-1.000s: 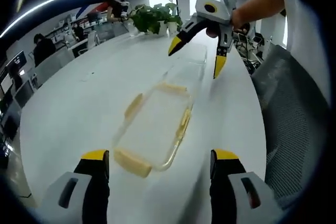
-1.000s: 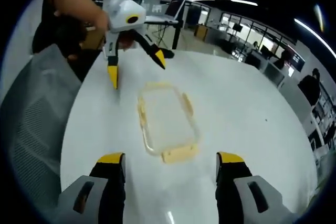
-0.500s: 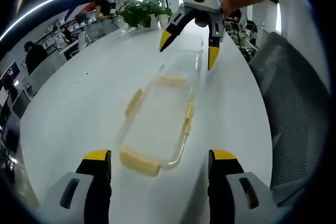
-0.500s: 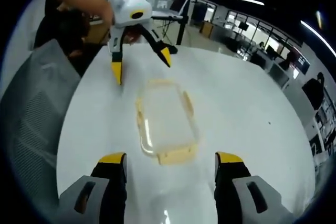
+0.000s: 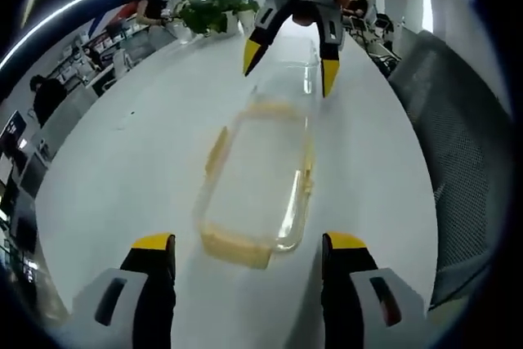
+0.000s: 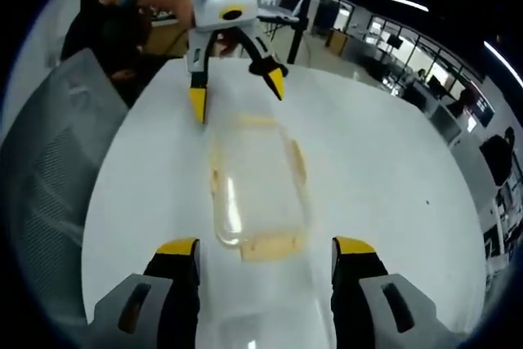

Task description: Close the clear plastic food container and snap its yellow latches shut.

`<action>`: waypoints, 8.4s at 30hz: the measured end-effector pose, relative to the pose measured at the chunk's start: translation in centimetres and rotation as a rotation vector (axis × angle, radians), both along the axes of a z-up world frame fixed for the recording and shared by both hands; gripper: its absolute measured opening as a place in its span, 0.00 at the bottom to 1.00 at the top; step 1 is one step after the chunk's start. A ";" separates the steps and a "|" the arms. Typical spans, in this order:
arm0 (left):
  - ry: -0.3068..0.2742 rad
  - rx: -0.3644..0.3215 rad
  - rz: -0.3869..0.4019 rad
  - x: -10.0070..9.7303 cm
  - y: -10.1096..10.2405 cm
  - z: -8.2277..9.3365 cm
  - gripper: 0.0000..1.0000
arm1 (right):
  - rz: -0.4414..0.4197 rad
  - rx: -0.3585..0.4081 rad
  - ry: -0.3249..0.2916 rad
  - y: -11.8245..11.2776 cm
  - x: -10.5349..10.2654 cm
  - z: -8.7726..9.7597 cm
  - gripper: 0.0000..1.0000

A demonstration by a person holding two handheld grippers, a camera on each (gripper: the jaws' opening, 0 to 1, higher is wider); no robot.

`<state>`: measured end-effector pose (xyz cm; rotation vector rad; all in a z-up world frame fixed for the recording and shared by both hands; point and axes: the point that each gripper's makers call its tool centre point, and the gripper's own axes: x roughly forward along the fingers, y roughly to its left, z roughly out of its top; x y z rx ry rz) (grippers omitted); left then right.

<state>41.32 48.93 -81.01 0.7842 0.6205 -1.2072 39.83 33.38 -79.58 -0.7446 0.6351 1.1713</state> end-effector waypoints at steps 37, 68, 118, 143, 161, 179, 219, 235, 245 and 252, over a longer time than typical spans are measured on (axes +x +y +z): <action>0.020 0.131 -0.142 1.5 0.4 -2.0 0.63 | 0.076 -0.150 0.122 0.3 1.0 -3.8 0.60; 0.126 0.147 -0.205 0.8 0.0 -2.8 0.46 | 0.083 -0.222 0.214 -0.2 0.7 -4.9 0.40; 0.184 0.257 -0.188 0.3 0.0 -3.1 0.38 | 0.150 -0.325 0.231 -0.4 0.8 -5.0 0.38; 0.195 0.248 -0.175 0.2 0.2 -2.9 0.39 | 0.143 -0.310 0.235 -0.1 0.9 -4.9 0.39; 0.158 0.244 -0.161 0.1 0.1 -0.9 0.39 | 0.141 -0.298 0.206 -0.2 0.9 -2.7 0.39; 0.111 0.237 -0.166 0.0 -1.7 2.4 0.39 | 0.136 -0.282 0.162 -1.9 0.6 1.0 0.39; 0.078 0.217 -0.200 -0.5 -8.4 4.5 0.39 | 0.095 -0.276 0.150 -8.6 -0.5 3.3 0.39; 0.074 0.211 -0.216 -1.0 -11.6 4.9 0.39 | 0.085 -0.273 0.152 -11.7 -1.2 3.5 0.39; 0.074 0.211 -0.224 -1.1 -13.6 5.2 0.39 | 0.079 -0.269 0.153 -13.7 -1.4 3.6 0.39; 0.076 0.207 -0.227 -1.3 -15.2 5.4 0.39 | 0.074 -0.269 0.155 -15.3 -1.5 3.6 0.39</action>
